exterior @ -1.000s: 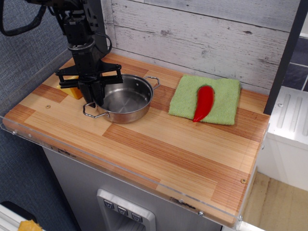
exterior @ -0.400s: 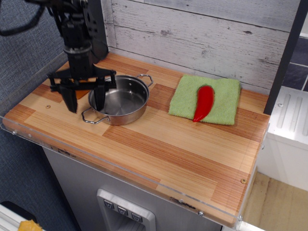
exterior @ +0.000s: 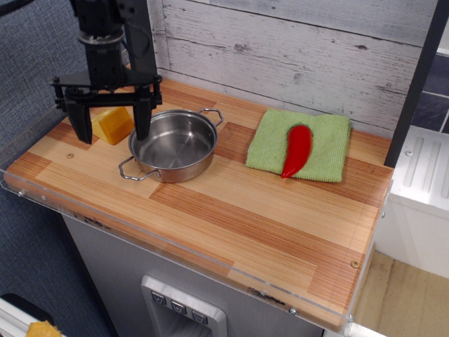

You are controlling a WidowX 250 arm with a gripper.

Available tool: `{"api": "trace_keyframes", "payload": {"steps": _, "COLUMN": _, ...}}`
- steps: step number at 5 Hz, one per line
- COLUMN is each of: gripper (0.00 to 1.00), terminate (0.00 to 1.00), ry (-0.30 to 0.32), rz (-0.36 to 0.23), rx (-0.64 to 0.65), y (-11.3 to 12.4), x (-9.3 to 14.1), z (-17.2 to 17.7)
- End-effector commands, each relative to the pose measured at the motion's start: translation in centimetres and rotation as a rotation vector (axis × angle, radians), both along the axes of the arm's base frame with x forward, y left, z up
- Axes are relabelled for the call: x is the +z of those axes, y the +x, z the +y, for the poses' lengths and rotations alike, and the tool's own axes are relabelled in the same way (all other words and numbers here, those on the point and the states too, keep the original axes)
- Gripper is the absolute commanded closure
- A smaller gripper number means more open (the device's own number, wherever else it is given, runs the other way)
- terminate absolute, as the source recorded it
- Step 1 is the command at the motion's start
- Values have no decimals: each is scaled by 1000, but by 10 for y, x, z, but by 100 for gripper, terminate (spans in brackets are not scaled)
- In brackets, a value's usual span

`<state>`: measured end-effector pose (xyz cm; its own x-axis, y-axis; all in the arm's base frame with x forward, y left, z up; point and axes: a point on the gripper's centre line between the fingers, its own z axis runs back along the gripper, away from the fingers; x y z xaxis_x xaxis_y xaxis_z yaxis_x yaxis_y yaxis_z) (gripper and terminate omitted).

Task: Place the vessel near the cloth of the table

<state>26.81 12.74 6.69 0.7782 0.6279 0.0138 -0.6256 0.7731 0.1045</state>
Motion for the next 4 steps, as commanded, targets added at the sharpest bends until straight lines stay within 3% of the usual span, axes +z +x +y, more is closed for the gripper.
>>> {"api": "trace_keyframes", "payload": {"steps": 1, "gripper": 0, "terminate": 0, "ry": 47, "rz": -79, "rx": -115, "y": -12, "x": 45, "z": -25}}
{"api": "trace_keyframes", "payload": {"steps": 4, "gripper": 0, "terminate": 0, "ry": 76, "rz": -68, "rx": -97, "y": -31, "x": 67, "z": -48}}
